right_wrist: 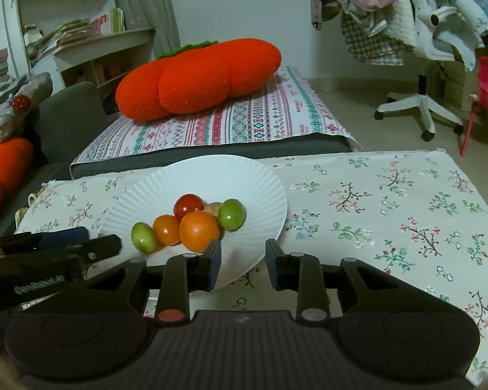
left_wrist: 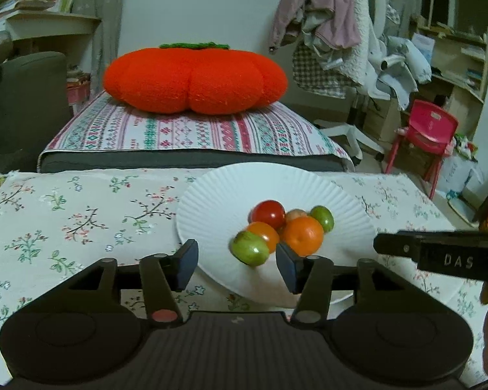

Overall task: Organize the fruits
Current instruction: 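Place both green limes on the white plate and open both tools, then move both tools back toward the remaining tomatoes and mandarins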

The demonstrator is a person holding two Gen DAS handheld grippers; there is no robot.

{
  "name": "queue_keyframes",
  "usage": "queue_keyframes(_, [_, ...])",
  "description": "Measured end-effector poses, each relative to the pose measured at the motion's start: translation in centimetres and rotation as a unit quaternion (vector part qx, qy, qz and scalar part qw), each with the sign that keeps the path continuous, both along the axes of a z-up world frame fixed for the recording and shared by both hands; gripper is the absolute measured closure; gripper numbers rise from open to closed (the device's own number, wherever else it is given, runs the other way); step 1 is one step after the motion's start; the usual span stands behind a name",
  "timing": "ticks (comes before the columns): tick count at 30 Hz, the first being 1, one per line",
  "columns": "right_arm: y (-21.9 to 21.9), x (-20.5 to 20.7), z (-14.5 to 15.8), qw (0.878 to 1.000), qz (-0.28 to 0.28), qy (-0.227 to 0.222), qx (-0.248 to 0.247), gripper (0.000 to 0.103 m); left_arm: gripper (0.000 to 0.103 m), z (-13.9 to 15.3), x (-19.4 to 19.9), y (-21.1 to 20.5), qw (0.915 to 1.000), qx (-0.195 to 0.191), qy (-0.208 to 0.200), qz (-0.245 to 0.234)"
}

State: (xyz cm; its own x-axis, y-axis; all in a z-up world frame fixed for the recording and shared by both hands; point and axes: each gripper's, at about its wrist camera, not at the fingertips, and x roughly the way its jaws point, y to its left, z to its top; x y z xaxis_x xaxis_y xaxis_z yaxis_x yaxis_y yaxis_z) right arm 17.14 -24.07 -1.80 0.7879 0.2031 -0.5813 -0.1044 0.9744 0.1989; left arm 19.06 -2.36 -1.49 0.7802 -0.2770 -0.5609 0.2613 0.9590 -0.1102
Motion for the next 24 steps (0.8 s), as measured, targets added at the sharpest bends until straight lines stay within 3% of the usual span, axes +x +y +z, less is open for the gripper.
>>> queue_keyframes(14, [1.2,-1.6,0.7,1.0,0.03,-0.006,0.002,0.055,0.063,1.1,-1.9,2.3,0.999,0.021,0.015,0.037])
queue_keyframes(24, [2.4,-3.3,1.1,0.998,0.066,-0.003,0.011,0.05,0.063,1.7,-3.7,4.4,0.9971,0.011,0.043,0.062])
